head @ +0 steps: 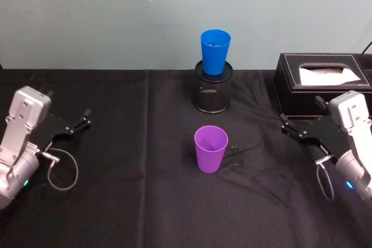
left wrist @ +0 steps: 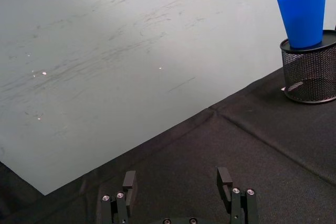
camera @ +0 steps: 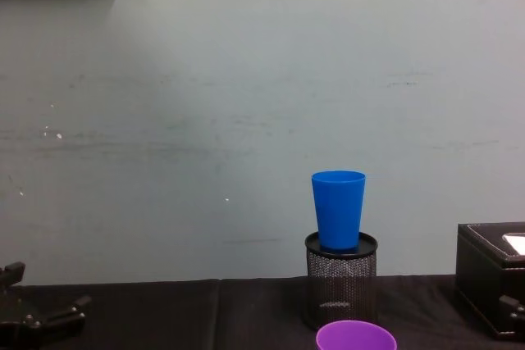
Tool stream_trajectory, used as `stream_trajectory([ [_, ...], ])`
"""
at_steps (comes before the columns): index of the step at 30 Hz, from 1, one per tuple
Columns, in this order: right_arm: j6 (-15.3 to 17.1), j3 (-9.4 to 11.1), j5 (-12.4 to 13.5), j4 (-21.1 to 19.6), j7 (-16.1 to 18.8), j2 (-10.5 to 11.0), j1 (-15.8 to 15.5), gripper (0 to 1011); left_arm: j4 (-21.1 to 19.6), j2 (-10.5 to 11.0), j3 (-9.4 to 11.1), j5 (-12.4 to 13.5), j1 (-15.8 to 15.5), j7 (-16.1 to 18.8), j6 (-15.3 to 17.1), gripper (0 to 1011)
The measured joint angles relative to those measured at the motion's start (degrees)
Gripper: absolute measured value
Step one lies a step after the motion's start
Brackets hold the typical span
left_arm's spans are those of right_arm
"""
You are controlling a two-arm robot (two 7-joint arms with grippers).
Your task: Pick up one cup with a gripper and tap it against the other cup.
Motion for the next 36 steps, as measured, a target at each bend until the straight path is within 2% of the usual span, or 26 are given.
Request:
stream_trajectory([
  [33, 0.0, 0.0, 0.0, 0.0, 0.0, 0.0, 0.0, 1003, 0.0, 0.0, 0.0, 0.0, 0.0, 0.0, 0.0, 1000],
  [36, -0.6, 0.5, -0.2, -1.0, 0.1, 0.3, -0.3, 1003, 0.0, 0.0, 0.0, 0.0, 0.0, 0.0, 0.0, 1000],
])
